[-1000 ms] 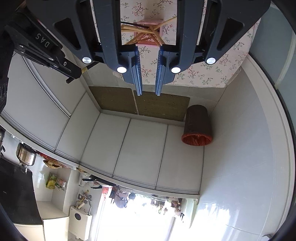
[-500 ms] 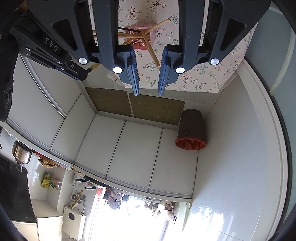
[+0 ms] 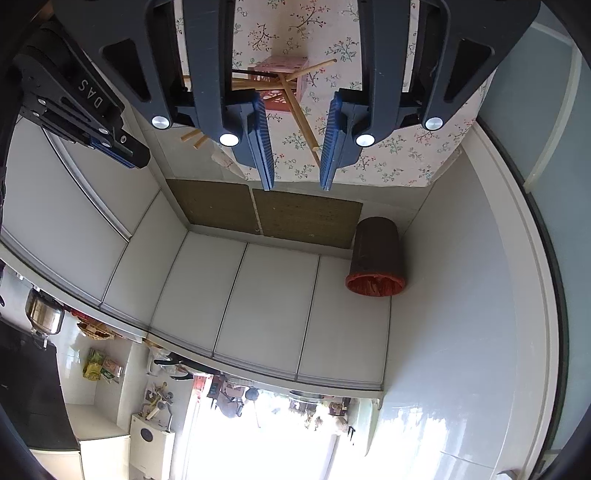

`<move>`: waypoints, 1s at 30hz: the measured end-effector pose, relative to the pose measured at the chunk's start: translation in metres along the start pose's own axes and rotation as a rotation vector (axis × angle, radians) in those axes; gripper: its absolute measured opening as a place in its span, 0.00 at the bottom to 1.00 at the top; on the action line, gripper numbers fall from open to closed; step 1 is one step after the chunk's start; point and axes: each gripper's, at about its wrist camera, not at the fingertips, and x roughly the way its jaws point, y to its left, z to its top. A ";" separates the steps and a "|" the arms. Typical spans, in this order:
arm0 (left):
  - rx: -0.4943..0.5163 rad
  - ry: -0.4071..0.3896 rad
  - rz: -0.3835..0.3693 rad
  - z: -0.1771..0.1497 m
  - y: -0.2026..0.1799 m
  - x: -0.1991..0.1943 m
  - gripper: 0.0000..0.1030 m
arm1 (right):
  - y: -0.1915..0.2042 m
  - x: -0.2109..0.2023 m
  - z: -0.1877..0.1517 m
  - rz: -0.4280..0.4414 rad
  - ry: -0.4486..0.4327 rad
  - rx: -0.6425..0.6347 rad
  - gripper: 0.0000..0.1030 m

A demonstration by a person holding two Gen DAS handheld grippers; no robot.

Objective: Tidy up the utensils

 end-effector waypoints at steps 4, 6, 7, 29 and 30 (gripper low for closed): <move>0.016 -0.020 -0.013 -0.001 -0.010 -0.017 0.38 | -0.006 -0.022 -0.003 -0.021 -0.037 -0.003 0.10; 0.027 -0.027 -0.023 -0.002 -0.017 -0.024 0.41 | -0.008 -0.034 -0.004 -0.031 -0.056 -0.004 0.10; 0.034 -0.031 -0.028 -0.002 -0.020 -0.029 0.42 | -0.010 -0.040 -0.005 -0.033 -0.065 -0.005 0.12; 0.069 -0.071 -0.006 -0.030 -0.051 -0.070 0.84 | -0.045 -0.113 -0.042 -0.200 -0.229 0.077 0.79; 0.068 -0.075 -0.005 -0.032 -0.051 -0.073 0.88 | -0.046 -0.117 -0.045 -0.216 -0.243 0.085 0.81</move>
